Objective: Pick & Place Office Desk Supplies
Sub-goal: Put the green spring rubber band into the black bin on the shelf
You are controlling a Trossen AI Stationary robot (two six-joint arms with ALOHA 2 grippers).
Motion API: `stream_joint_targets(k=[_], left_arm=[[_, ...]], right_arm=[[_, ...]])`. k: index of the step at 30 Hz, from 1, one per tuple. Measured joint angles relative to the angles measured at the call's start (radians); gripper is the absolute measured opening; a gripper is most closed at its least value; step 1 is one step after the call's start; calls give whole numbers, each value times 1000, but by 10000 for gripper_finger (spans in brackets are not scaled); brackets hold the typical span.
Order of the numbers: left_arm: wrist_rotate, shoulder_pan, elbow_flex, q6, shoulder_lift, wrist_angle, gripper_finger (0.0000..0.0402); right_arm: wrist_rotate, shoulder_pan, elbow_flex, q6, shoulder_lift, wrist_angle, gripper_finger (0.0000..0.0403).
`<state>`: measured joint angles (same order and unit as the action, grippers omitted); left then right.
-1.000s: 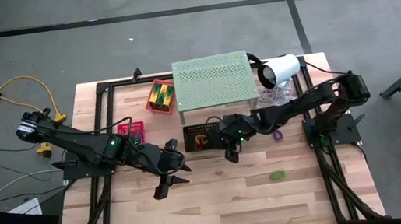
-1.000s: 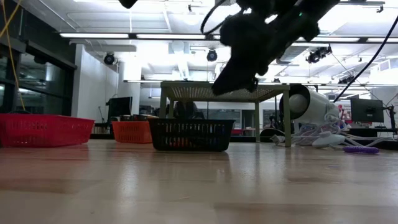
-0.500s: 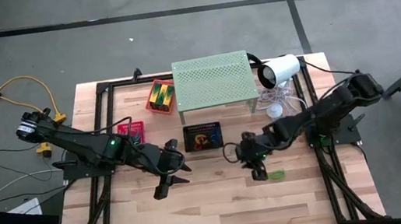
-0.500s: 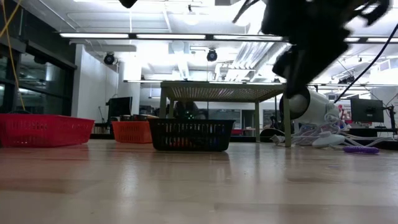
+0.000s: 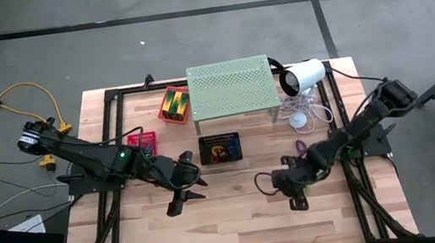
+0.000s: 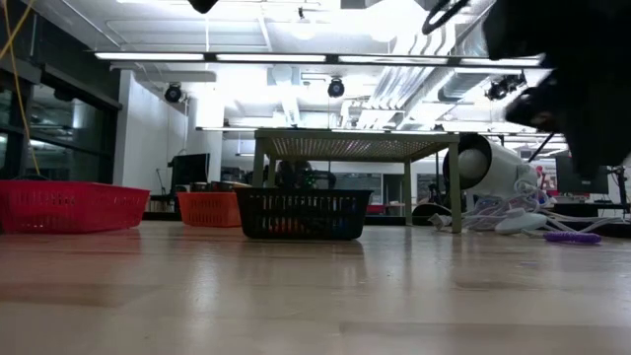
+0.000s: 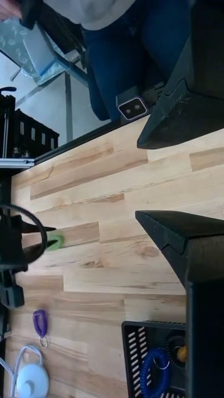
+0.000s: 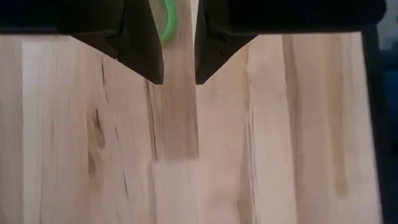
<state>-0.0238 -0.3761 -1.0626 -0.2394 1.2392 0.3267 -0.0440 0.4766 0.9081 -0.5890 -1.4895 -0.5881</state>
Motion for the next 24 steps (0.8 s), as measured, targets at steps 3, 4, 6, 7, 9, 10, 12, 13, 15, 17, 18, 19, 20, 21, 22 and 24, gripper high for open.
stream_joint_targets(k=[3,4,6,7,9,10,12,13,15,17,18,19,20,21,22,24], left_arm=[[0,0,0,0,0,0,166],[0,0,0,0,0,0,166],[0,0,0,0,0,0,166],[0,0,0,0,0,0,166],[0,0,0,0,0,0,166],[0,0,0,0,0,0,166],[0,0,0,0,0,0,166],[0,0,0,0,0,0,166],[0,0,0,0,0,0,166],[0,0,0,0,0,0,166],[0,0,0,0,0,0,166],[0,0,0,0,0,0,166],[0,0,0,0,0,0,166],[0,0,0,0,0,0,166],[0,0,0,0,0,0,166],[0,0,0,0,0,0,166]], right_arm=[[42,50,0,-70,0,-36,80],[57,67,0,-93,0,-44,80],[92,104,0,-129,0,-54,80],[112,124,0,-146,0,-55,80],[148,158,0,-177,0,-56,80],[164,174,0,-195,0,-57,80],[188,202,0,-231,0,-62,80],[196,214,0,-253,0,-66,80],[205,231,0,-295,0,-75,80],[213,242,0,-328,0,-89,80],[218,245,0,-340,0,-95,80],[225,248,0,-352,0,-101,80],[229,251,0,-360,0,-109,80],[232,251,0,-366,-3,-115,80],[237,250,-1,-368,-7,-116,80],[237,250,-15,-368,-12,-108,80]])
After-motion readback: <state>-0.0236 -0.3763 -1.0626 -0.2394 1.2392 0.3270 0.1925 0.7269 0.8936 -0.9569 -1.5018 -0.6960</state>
